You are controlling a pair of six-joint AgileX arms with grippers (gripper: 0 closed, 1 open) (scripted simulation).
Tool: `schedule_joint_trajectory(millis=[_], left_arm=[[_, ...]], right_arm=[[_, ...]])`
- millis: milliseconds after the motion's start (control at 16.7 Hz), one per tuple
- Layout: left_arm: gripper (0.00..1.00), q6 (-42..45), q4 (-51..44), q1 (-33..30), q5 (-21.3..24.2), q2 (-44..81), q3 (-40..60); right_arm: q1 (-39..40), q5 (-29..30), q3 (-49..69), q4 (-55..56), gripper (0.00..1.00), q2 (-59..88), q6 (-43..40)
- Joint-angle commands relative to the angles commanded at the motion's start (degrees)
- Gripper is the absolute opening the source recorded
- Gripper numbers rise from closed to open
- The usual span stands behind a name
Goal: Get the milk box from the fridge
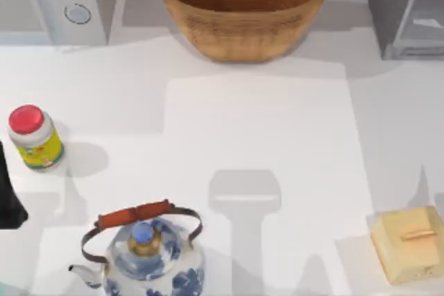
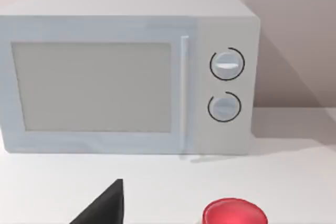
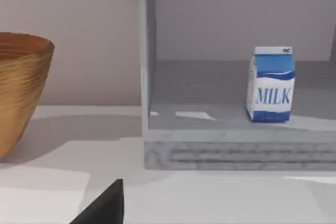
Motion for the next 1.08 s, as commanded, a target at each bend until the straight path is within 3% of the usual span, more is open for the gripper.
schedule_joint_trajectory(millis=[240, 420, 1080], left_arm=[[1.0, 0.0, 0.0, 0.0, 0.0, 0.0, 0.0], [1.0, 0.0, 0.0, 0.0, 0.0, 0.0, 0.0], [1.0, 0.0, 0.0, 0.0, 0.0, 0.0, 0.0]], right_arm=[[-0.7, -0.7, 0.3, 1.8, 1.0, 1.8, 0.0], [-3.3, -3.2, 1.5, 9.1, 1.0, 9.0, -0.1], [-20.0, -19.1, 6.5, 60.2, 1.0, 67.8, 0.6]])
